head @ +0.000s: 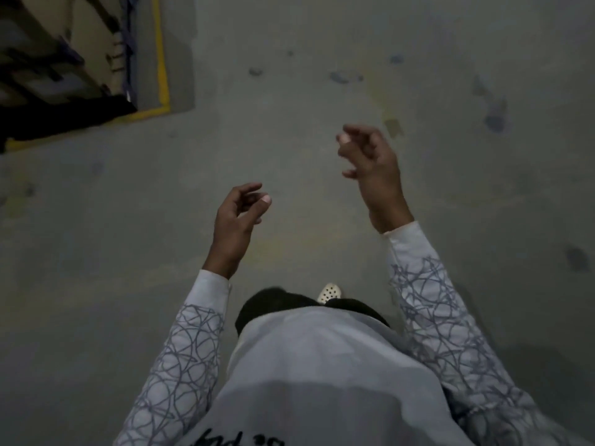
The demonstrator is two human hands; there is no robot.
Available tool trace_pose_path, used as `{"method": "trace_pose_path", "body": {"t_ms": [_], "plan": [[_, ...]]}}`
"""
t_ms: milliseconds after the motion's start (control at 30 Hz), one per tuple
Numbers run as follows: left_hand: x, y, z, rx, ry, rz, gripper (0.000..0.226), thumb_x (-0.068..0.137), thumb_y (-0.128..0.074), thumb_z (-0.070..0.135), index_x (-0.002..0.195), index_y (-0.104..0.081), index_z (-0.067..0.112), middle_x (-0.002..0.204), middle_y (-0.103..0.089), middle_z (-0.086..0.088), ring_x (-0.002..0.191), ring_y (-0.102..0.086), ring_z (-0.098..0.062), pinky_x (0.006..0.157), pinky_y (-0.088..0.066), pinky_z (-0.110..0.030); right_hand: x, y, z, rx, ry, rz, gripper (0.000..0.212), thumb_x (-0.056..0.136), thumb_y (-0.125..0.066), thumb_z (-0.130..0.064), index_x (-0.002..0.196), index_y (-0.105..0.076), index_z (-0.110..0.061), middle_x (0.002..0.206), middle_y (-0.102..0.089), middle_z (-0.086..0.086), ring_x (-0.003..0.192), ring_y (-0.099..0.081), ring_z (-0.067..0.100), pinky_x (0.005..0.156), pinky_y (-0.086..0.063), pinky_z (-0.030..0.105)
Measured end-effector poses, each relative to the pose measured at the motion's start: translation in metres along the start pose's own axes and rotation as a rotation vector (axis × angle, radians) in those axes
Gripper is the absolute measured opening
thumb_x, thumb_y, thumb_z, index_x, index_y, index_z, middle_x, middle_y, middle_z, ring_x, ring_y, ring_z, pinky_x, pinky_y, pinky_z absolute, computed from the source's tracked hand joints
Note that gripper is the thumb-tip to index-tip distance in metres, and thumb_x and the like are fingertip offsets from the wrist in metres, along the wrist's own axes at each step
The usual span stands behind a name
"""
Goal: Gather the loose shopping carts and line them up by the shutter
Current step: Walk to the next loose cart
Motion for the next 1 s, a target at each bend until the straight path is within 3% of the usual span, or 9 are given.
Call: {"method": "trace_pose_path", "body": {"t_ms": [100, 233, 367, 467, 567, 700, 867, 1000], "plan": [[0.057, -0.004, 0.007, -0.005, 0.014, 0.051, 0.028, 0.093, -0.068, 0.026, 0.121, -0.064, 0.024, 0.118, -0.069, -0.007, 0.111, -0.065, -0.021, 0.084, -0.057, -0.04, 0.049, -0.01, -0.068, 0.013, 0.156, -0.049, 0.023, 0.098, -0.064, -0.03, 0.12, -0.063, -0.026, 0.123, -0.07, 0.001, 0.114, -0.066, 0.018, 0.08, -0.057, 0.033], [0.169, -0.021, 0.001, -0.055, 0.087, 0.1, 0.026, 0.095, -0.068, 0.021, 0.121, -0.065, 0.021, 0.118, -0.069, -0.008, 0.109, -0.066, -0.021, 0.08, -0.055, -0.036, 0.146, -0.029, -0.111, 0.008, 0.29, -0.113, 0.028, 0.1, -0.062, -0.022, 0.127, -0.06, -0.014, 0.125, -0.069, 0.005, 0.117, -0.065, 0.024, 0.093, -0.057, 0.042], [0.302, -0.034, -0.002, -0.08, 0.113, 0.116, 0.024, 0.094, -0.069, 0.019, 0.118, -0.066, 0.022, 0.116, -0.07, -0.008, 0.106, -0.066, -0.02, 0.079, -0.054, -0.034, 0.262, -0.056, -0.122, 0.026, 0.308, -0.103, 0.027, 0.101, -0.06, -0.02, 0.128, -0.058, -0.012, 0.125, -0.069, 0.006, 0.118, -0.065, 0.026, 0.085, -0.057, 0.035], [0.404, -0.041, 0.013, -0.074, 0.133, 0.095, 0.023, 0.093, -0.069, 0.019, 0.116, -0.066, 0.023, 0.113, -0.071, -0.01, 0.102, -0.066, -0.018, 0.08, -0.053, -0.036, 0.352, -0.081, -0.136, 0.005, 0.317, -0.08, 0.03, 0.101, -0.061, -0.018, 0.129, -0.058, -0.009, 0.125, -0.069, 0.009, 0.117, -0.064, 0.028, 0.09, -0.057, 0.041], [0.508, -0.052, 0.053, -0.067, 0.129, 0.049, 0.026, 0.091, -0.071, 0.02, 0.117, -0.066, 0.021, 0.113, -0.071, -0.01, 0.102, -0.065, -0.018, 0.08, -0.051, -0.036, 0.44, -0.099, -0.161, -0.012, 0.312, -0.05, 0.03, 0.1, -0.062, -0.018, 0.129, -0.058, -0.008, 0.125, -0.069, 0.008, 0.118, -0.065, 0.026, 0.097, -0.055, 0.049], [0.625, -0.071, 0.116, -0.044, 0.096, -0.032, 0.037, 0.08, -0.071, 0.034, 0.115, -0.067, 0.023, 0.11, -0.071, -0.008, 0.101, -0.065, -0.017, 0.076, -0.051, -0.031, 0.543, -0.111, -0.19, 0.005, 0.269, -0.013, 0.03, 0.101, -0.06, -0.017, 0.13, -0.057, -0.009, 0.126, -0.069, 0.007, 0.118, -0.064, 0.027, 0.088, -0.058, 0.041], [0.757, -0.095, 0.157, -0.024, 0.058, -0.058, 0.042, 0.076, -0.072, 0.043, 0.114, -0.067, 0.026, 0.11, -0.071, -0.01, 0.099, -0.065, -0.019, 0.079, -0.052, -0.037, 0.693, -0.13, -0.172, 0.021, 0.202, 0.001, 0.028, 0.1, -0.061, -0.02, 0.128, -0.058, -0.014, 0.125, -0.07, 0.005, 0.117, -0.065, 0.025, 0.084, -0.057, 0.036], [0.865, -0.108, 0.187, -0.056, 0.002, -0.006, 0.044, 0.077, -0.071, 0.045, 0.115, -0.067, 0.025, 0.116, -0.069, -0.017, 0.11, -0.064, -0.034, 0.079, -0.054, -0.034, 0.835, -0.149, -0.109, 0.04, 0.068, -0.023, 0.027, 0.096, -0.064, -0.025, 0.122, -0.061, -0.02, 0.12, -0.072, 0.003, 0.114, -0.067, 0.025, 0.078, -0.056, 0.03]]}}
Point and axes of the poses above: each hand's wrist, its own x-axis towards the middle knuckle, its own y-axis out of the back of the hand, z = x × y, the point moved 8 cm from there along x, towards the middle knuckle
